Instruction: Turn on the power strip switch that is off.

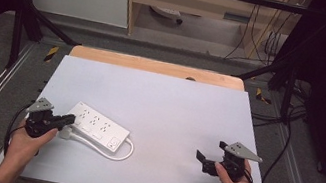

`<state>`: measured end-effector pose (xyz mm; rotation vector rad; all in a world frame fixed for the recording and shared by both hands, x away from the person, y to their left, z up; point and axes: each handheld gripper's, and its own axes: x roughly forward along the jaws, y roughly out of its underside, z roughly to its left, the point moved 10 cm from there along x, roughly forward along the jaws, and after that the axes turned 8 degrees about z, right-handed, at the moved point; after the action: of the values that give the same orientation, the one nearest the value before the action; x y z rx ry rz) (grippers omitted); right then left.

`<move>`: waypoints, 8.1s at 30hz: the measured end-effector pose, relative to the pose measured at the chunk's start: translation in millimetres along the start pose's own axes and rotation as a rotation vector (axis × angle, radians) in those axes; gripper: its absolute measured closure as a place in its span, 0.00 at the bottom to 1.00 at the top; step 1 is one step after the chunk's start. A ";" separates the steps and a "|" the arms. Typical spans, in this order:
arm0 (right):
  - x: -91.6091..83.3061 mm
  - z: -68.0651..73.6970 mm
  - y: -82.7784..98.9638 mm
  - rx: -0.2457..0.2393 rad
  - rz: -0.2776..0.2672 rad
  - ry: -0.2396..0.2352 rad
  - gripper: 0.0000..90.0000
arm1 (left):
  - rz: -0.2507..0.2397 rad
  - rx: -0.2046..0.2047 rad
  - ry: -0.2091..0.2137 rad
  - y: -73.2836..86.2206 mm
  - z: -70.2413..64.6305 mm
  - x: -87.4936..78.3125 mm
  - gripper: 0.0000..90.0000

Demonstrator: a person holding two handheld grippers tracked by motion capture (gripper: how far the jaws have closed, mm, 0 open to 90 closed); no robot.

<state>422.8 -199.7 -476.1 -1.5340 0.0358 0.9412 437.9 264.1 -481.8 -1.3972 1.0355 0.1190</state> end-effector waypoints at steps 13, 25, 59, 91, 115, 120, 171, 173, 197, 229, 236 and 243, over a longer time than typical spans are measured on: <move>0.0 0.1 0.3 -0.004 0.003 0.001 0.03 | 0.001 0.012 0.026 -2.1 -4.5 7.2 1.00; -0.1 0.1 0.3 -0.004 0.002 0.001 0.03 | 0.022 0.026 0.023 -2.3 -5.0 16.4 1.00; -0.9 0.4 0.3 0.000 0.002 -0.001 0.03 | 0.042 0.024 0.035 3.1 -5.1 19.9 1.00; -1.2 0.7 0.1 -0.003 0.001 -0.001 0.03 | 0.056 0.018 0.036 5.2 -6.2 21.9 1.00; -1.2 0.4 -0.1 -0.003 -0.002 0.000 0.03 | 0.044 0.030 0.037 4.6 -6.1 21.2 1.00; -1.4 0.4 0.0 -0.003 -0.001 0.000 0.03 | 0.029 0.033 0.042 2.4 -7.4 20.3 1.00; -0.8 0.0 0.7 -0.005 0.004 0.001 0.03 | -0.053 0.027 0.057 -11.0 -16.0 16.1 0.66; -0.7 0.0 0.7 -0.005 0.004 0.001 0.03 | -0.056 0.025 0.057 -11.6 -16.3 15.9 0.65; -0.4 -0.2 1.0 -0.008 0.006 0.001 0.03 | -0.100 0.010 0.072 -22.0 -25.5 12.5 0.25; 0.2 -2.1 2.0 0.003 0.009 0.003 0.03 | -0.209 0.017 0.069 -22.7 -32.3 -37.0 0.08; 0.7 -1.9 2.6 0.005 0.013 0.002 0.03 | -0.234 -0.006 0.073 -12.9 -27.3 -49.5 0.08; 0.9 -2.5 2.9 0.005 0.014 0.004 0.03 | -0.261 -0.020 0.054 -4.4 -19.0 -60.5 0.08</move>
<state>423.2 -202.0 -479.3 -1.5326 0.0520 0.9483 395.6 276.8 -436.0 -1.5475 0.8891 -0.1005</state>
